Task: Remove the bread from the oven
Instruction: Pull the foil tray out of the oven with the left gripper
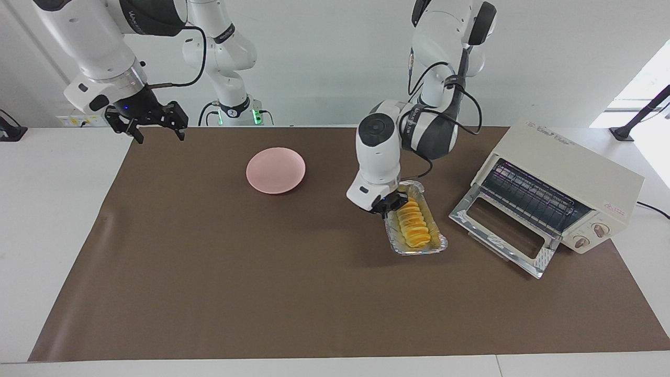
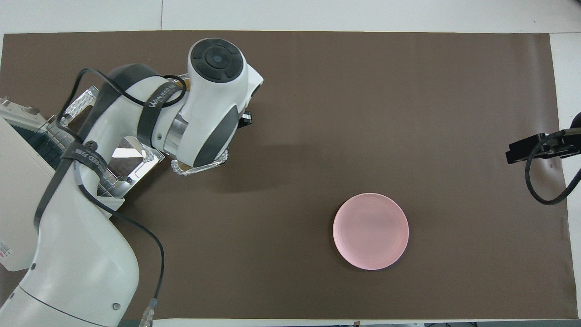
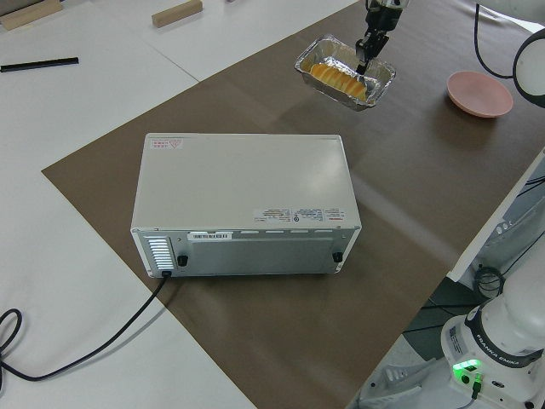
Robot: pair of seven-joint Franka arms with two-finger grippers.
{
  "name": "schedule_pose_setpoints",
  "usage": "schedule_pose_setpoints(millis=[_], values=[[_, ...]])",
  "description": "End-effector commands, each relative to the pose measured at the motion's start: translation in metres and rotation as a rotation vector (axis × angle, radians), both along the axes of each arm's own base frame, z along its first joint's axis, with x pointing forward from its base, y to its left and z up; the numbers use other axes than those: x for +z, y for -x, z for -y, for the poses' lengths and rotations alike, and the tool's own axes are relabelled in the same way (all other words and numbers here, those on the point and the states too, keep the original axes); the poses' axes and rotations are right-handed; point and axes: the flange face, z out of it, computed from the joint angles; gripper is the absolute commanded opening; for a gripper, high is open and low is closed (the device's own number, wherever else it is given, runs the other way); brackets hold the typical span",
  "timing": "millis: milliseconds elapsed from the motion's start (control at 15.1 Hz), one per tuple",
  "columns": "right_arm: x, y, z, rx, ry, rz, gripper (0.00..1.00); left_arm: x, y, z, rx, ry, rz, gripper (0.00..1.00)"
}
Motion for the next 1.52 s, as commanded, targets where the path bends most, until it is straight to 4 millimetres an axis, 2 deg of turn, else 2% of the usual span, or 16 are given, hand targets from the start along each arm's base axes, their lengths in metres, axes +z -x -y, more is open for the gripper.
schedule_pose_setpoints(millis=[0, 132, 265, 530, 596, 662, 728, 794, 861, 927, 1192, 1390, 1456], values=[[0.001, 0.007, 0.007, 0.008, -0.021, -0.003, 1.00, -0.033, 0.012, 0.020, -0.052, 0.028, -0.008, 0.00], [0.002, 0.007, 0.006, 0.009, -0.021, 0.000, 1.00, -0.053, 0.036, 0.032, -0.090, 0.012, -0.054, 0.00], [0.001, 0.007, 0.007, 0.008, -0.021, -0.003, 1.00, -0.062, 0.050, 0.037, -0.109, 0.006, -0.082, 0.00], [-0.001, 0.007, 0.006, 0.008, -0.021, -0.004, 1.00, -0.053, 0.042, 0.035, -0.072, 0.041, -0.083, 0.02], [0.000, 0.008, 0.006, 0.006, -0.020, 0.002, 1.00, -0.053, 0.042, 0.033, -0.063, 0.038, -0.094, 0.25], [-0.003, 0.008, 0.006, 0.006, -0.020, 0.000, 1.00, -0.050, 0.041, 0.032, -0.056, 0.032, -0.103, 0.82], [-0.004, 0.008, 0.006, 0.003, -0.020, -0.001, 1.00, -0.044, 0.037, 0.030, -0.041, 0.035, -0.095, 1.00], [-0.003, 0.008, 0.004, 0.006, -0.020, 0.002, 1.00, -0.038, 0.031, 0.026, -0.026, 0.039, -0.089, 1.00], [-0.004, 0.008, 0.002, 0.007, -0.019, 0.003, 1.00, -0.030, 0.022, 0.015, -0.007, 0.045, -0.085, 1.00], [-0.005, 0.006, 0.001, 0.006, -0.019, 0.011, 1.00, -0.011, 0.014, 0.000, 0.018, 0.061, -0.071, 1.00], [-0.013, 0.003, -0.019, -0.020, -0.012, 0.024, 1.00, 0.074, -0.015, -0.082, 0.149, 0.104, -0.010, 1.00], [-0.028, -0.006, -0.064, -0.072, -0.003, 0.020, 1.00, 0.120, -0.031, -0.164, 0.261, 0.094, 0.009, 1.00], [-0.036, -0.011, -0.086, -0.088, -0.001, 0.023, 1.00, 0.139, -0.033, -0.194, 0.288, 0.099, 0.026, 1.00]])
